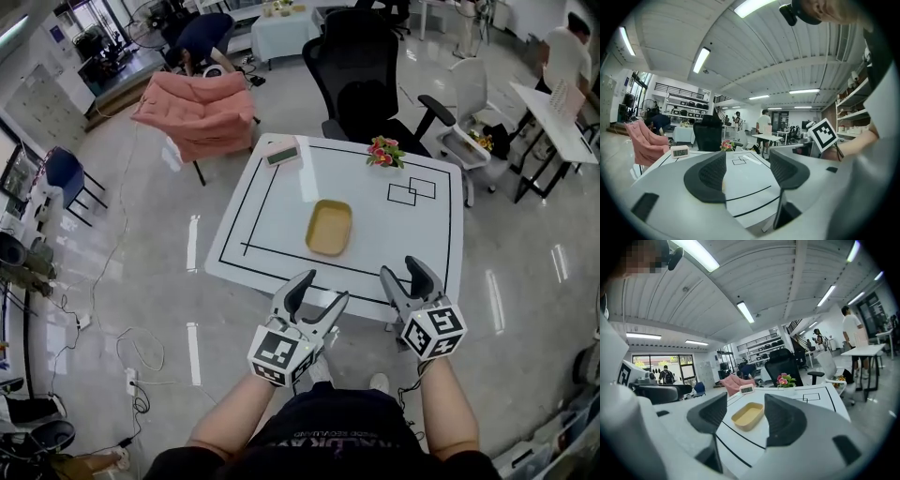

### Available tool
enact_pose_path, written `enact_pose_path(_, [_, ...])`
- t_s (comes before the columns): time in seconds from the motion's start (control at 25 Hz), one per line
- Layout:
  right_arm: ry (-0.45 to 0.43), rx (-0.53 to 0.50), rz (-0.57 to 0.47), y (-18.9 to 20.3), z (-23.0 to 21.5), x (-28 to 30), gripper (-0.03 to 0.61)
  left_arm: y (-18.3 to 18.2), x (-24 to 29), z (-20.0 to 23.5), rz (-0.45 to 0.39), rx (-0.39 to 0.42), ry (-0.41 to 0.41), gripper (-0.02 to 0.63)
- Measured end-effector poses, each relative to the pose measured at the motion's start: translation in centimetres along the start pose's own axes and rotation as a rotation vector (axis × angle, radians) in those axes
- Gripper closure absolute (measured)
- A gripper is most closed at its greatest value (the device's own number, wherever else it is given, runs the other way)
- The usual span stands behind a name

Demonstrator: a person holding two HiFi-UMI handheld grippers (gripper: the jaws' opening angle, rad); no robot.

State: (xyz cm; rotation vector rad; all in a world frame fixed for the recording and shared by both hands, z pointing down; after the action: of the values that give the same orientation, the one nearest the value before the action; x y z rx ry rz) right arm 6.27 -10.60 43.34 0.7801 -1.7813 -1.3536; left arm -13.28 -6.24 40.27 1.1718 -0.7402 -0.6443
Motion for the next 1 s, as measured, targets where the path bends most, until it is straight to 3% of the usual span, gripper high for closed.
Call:
enact_pose_path(0.44, [0.105, -0.018, 0.014, -0.7, 3.3, 2.0, 0.333, -1.1, -0.9, 4.7, -0.006, -0.018, 0.101, 0.331])
enact_pose_path(1.0, [0.138, -0.017, 0.042, -0.5, 3.5, 4.1, 0.333, -0.9, -0.4, 6.9, 0.0, -0.036, 0.125, 0.331])
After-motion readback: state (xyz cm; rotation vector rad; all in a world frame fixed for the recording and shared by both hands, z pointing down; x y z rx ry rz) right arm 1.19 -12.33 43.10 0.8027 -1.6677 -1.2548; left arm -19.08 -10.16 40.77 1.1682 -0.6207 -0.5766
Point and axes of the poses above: the fingertips, and each gripper's own axes: x forward along the fingers, z to its left, y out of its underside, the point moved 6 cm from there along -x, backward along the fingers, and after that the axes turned 6 degrees about -x, right-handed, at the moved point
